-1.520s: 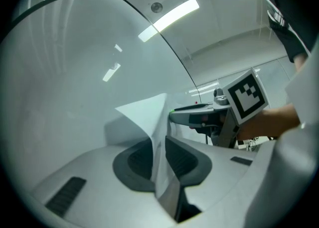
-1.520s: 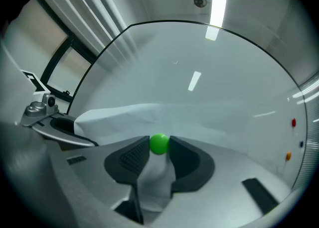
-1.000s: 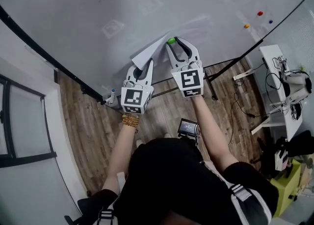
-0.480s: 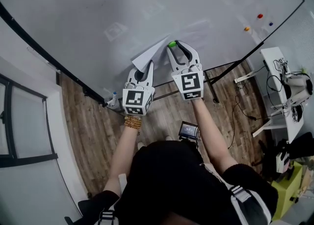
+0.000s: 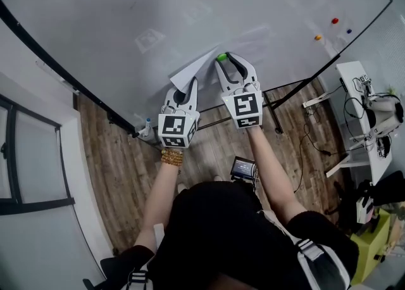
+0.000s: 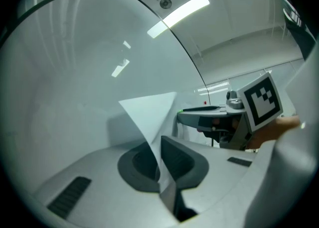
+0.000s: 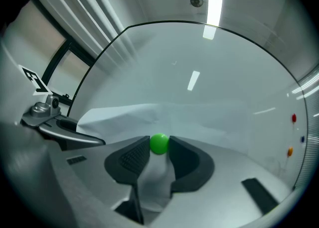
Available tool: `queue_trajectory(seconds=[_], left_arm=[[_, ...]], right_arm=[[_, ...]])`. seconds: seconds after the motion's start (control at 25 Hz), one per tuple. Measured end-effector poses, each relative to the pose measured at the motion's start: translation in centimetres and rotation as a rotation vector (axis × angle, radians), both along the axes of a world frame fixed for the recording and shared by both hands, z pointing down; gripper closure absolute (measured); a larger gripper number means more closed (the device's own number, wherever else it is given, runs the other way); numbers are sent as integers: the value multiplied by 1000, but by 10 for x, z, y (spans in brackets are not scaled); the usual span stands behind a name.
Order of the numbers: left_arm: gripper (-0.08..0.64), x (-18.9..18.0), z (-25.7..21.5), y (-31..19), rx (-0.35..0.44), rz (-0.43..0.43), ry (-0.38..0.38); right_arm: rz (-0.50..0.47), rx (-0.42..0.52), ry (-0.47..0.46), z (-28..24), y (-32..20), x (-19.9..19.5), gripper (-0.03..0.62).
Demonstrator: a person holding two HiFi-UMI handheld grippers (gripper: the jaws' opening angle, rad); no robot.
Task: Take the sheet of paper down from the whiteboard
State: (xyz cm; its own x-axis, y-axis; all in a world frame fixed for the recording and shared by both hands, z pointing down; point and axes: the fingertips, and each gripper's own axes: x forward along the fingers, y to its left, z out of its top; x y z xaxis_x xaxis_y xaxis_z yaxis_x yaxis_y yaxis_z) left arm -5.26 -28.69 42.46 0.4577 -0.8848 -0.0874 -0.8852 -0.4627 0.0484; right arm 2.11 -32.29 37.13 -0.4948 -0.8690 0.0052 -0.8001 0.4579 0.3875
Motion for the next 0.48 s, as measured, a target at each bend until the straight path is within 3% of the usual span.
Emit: queue_trajectory(seconds=[0.48], left_arm=[[549, -2, -1, -3, -21, -14, 35]], right_arm=[[-7, -8, 6, 0, -1, 0, 472]])
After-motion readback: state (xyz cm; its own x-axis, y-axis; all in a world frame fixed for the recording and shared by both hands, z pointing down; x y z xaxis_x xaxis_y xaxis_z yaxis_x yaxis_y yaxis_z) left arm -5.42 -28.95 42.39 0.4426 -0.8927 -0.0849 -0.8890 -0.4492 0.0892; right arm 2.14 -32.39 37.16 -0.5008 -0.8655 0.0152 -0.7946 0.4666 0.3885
